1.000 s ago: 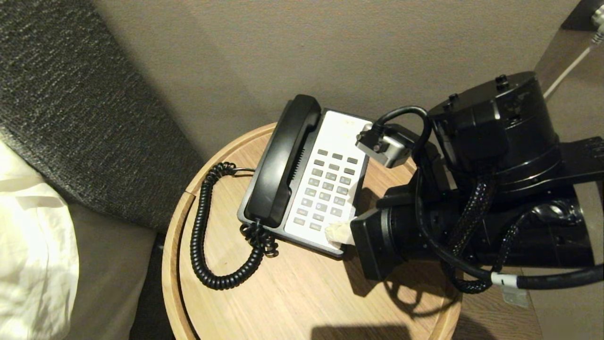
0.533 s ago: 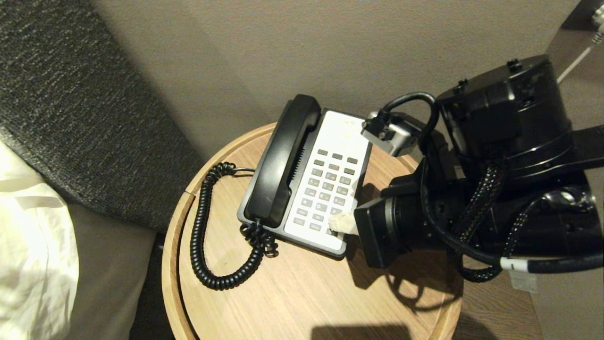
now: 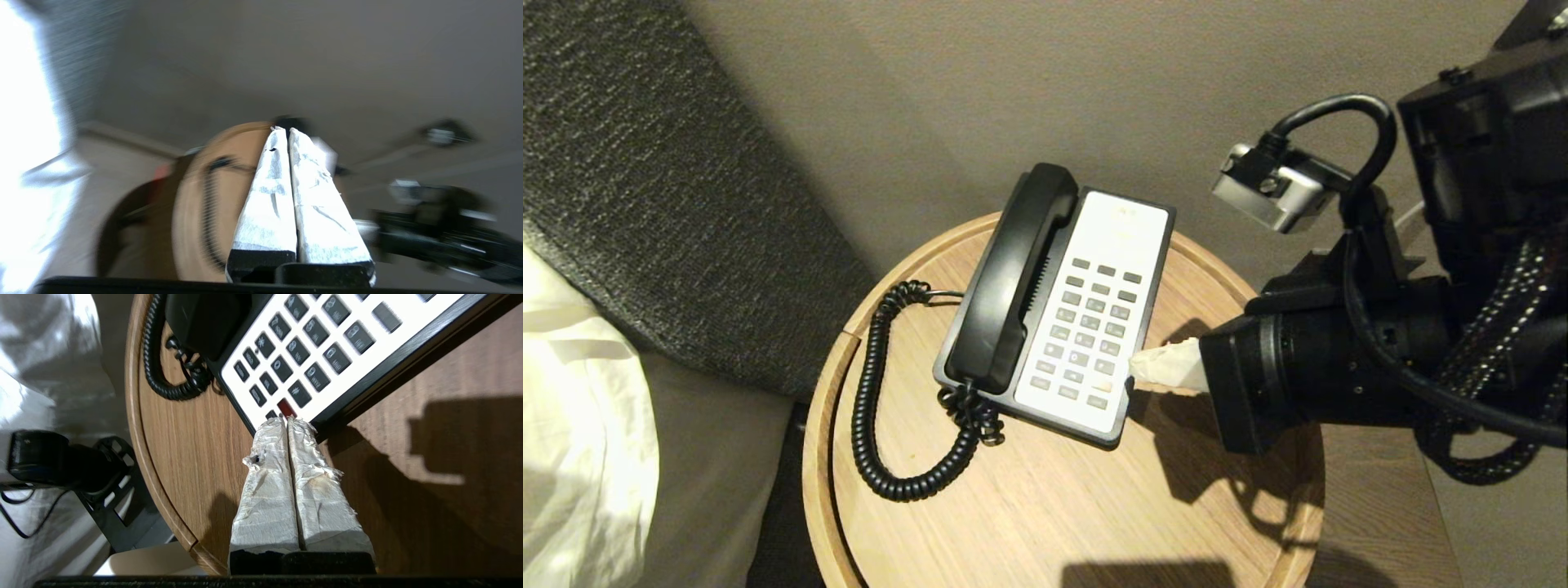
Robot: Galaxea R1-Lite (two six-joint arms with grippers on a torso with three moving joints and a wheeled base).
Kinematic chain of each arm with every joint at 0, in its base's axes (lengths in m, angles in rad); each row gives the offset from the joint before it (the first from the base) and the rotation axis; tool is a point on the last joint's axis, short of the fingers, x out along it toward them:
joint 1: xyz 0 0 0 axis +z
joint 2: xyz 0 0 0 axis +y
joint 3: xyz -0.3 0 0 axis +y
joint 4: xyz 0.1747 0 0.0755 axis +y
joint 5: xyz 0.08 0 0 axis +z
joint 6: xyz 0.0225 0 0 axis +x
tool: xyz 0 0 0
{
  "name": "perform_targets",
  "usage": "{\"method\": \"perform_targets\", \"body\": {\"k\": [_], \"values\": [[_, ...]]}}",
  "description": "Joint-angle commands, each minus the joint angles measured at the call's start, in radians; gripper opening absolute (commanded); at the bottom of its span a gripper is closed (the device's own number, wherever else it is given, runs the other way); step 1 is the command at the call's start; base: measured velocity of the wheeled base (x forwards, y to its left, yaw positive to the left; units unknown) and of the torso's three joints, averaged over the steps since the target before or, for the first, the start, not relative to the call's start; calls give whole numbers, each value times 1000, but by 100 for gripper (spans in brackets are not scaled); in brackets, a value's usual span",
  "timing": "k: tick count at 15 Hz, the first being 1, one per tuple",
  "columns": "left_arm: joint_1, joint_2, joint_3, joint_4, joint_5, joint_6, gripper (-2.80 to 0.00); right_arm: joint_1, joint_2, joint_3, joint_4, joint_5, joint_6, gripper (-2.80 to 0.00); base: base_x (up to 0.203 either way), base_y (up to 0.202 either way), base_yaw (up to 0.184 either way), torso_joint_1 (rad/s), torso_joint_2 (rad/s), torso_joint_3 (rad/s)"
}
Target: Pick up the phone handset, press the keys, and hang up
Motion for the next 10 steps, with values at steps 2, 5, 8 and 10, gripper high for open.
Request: {"method": "perform_targets", "body": {"k": [2,5,8,10], "values": [[207,-232,241,65,39,-4,-280,0,-71,0,4,-19,2,-280,0,0,0,0,0,0],[441,-365,395,126,42,-2,-280,0,-82,-10,2,-20,2,-280,0,0,0,0,0,0],[580,-431,528,151,2,3,-280,0,-94,-13,-3,-27,2,-280,0,0,0,0,0,0],[615,-521,617,154,-58,51,-280,0,-103,-10,-5,-26,4,-280,0,0,0,0,0,0]]}}
